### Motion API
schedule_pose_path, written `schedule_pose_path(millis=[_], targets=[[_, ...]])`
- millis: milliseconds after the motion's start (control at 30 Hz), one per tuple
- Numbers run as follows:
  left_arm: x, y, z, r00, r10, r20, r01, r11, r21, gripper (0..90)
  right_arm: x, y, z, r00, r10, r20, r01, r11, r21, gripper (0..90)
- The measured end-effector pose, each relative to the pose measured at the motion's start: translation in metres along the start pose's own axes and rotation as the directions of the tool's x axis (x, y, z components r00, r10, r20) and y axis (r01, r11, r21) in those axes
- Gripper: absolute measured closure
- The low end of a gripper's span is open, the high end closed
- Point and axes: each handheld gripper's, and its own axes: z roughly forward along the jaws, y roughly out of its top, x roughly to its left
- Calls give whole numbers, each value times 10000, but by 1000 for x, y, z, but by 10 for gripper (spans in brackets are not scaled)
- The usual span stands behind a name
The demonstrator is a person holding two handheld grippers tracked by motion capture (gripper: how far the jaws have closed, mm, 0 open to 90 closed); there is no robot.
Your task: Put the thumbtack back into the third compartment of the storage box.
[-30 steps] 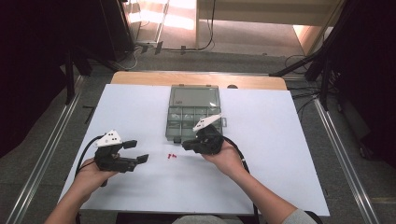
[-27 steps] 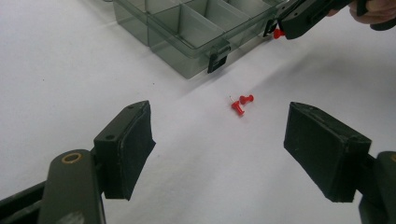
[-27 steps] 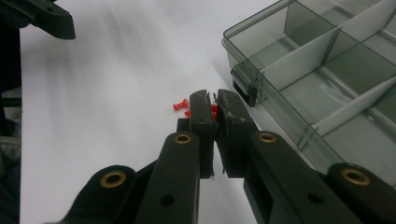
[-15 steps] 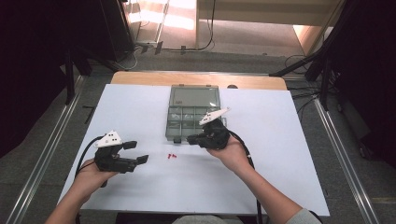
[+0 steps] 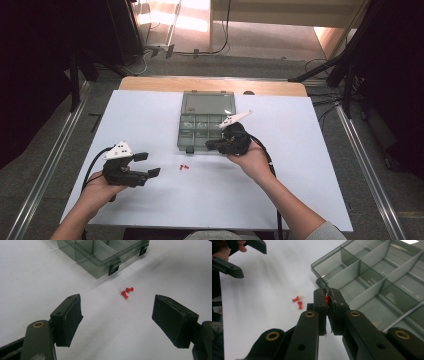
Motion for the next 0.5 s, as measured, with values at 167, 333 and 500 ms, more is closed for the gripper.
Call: schedule_pose_path(millis=[167, 333, 500], targets=[[0, -2, 0, 10000, -26, -67, 26, 10000, 66, 234, -7, 2, -2, 9996, 148, 224, -148, 9999, -27, 865], [-3, -2, 0, 10000, -19, 35, 19, 10000, 75, 234, -11, 5, -1, 9981, 270, 558, -275, 9996, 69, 865], [-3, -3, 1, 10000, 24, 39, -24, 9999, 111, 234, -17, 10, 1, 9974, 349, 625, -350, 9994, -7, 865]])
